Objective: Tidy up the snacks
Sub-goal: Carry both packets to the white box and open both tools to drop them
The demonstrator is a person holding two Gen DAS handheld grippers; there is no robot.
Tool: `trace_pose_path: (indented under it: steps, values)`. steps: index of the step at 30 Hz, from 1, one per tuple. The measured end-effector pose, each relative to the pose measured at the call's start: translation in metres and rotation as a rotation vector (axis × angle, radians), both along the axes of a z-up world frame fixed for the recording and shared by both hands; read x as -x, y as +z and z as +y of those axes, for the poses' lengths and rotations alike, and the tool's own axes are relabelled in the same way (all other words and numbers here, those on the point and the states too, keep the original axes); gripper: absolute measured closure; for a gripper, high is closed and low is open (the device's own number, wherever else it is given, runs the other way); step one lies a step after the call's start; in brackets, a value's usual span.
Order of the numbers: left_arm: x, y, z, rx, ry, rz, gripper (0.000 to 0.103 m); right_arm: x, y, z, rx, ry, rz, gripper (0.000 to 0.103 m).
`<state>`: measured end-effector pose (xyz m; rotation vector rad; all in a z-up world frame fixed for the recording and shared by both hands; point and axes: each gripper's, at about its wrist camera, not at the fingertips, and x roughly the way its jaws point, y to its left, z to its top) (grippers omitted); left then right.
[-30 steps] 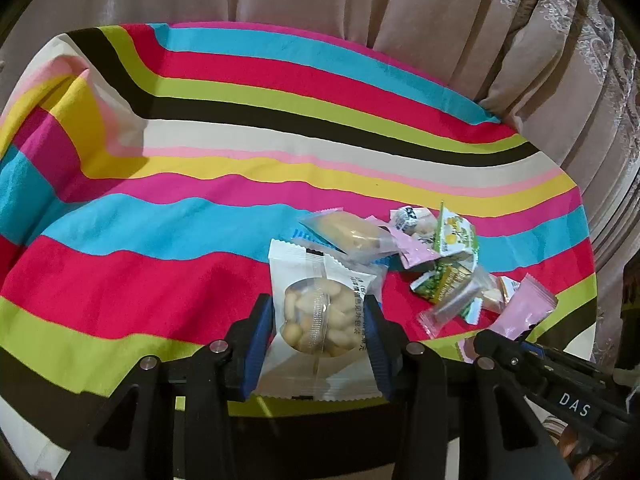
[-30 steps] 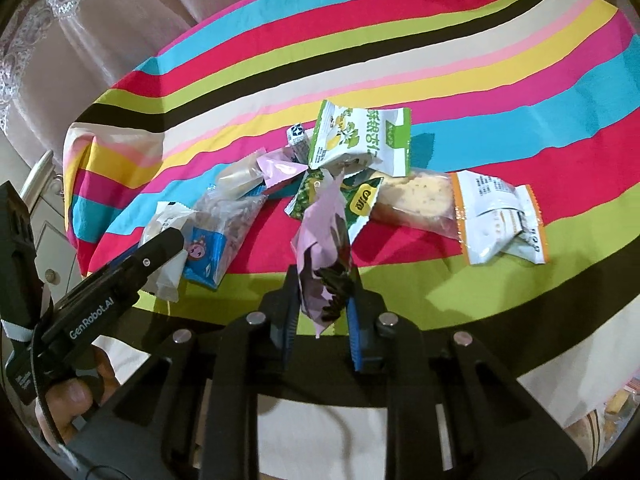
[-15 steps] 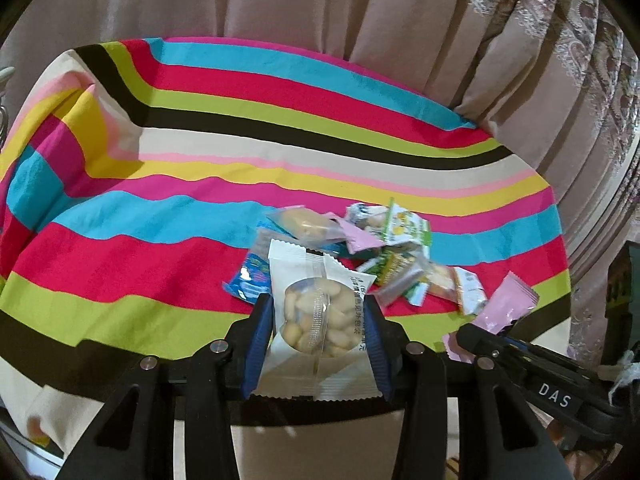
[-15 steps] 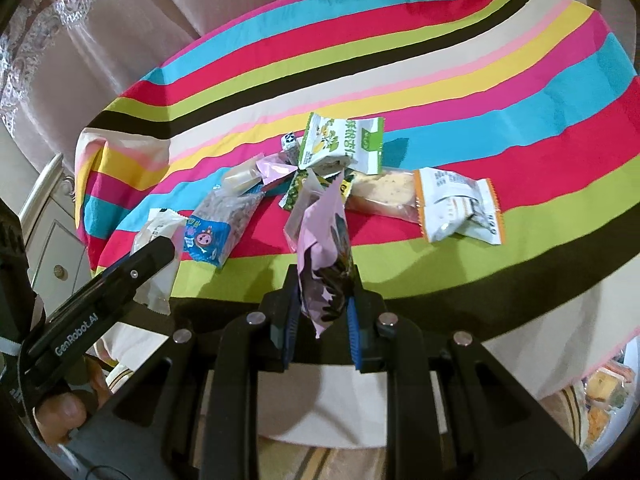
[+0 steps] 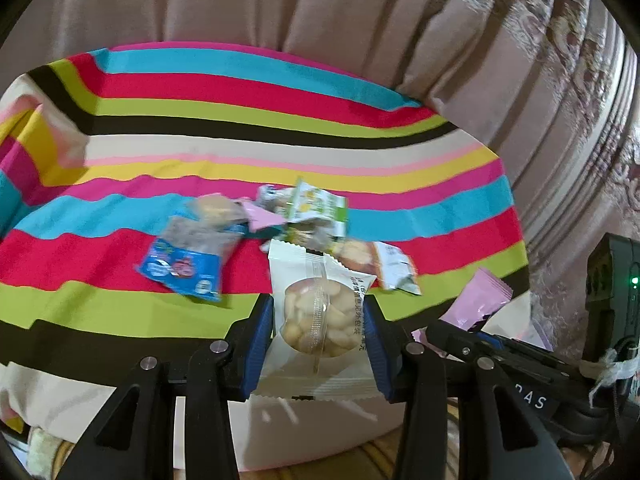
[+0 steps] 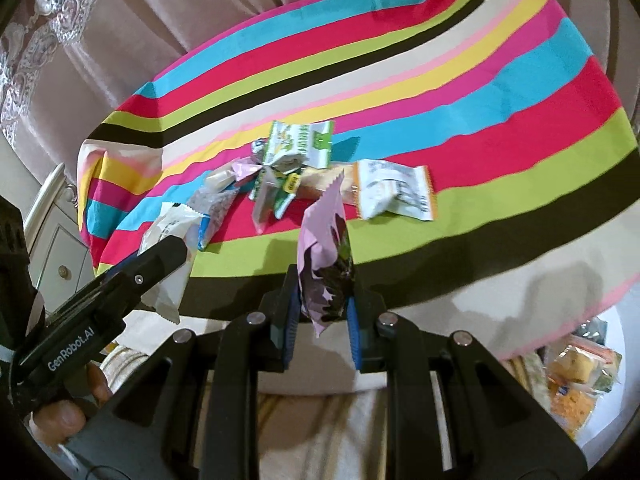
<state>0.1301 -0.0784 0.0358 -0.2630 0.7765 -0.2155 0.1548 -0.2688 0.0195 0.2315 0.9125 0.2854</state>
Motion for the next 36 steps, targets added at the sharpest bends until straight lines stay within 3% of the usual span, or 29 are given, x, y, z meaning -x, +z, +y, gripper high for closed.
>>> trace_pose_path:
  steps: [10,22,32,36]
  values:
    - [0.000,0.004,-0.071,-0.007,-0.163,0.016,0.058,0.019,0.001,-0.078,0.024,-0.116,-0.001,0.079]
    - [0.007,0.004,-0.182,-0.012,-0.419,0.048,0.058,0.045,-0.010,-0.208,0.062,-0.369,0.029,0.079]
    - [0.021,0.004,-0.247,0.008,-0.583,0.075,0.057,0.059,-0.004,-0.277,0.101,-0.518,0.009,0.079]
    - [0.025,0.007,-0.254,0.035,-0.625,0.083,0.038,0.059,-0.003,-0.290,0.144,-0.572,0.023,0.073]
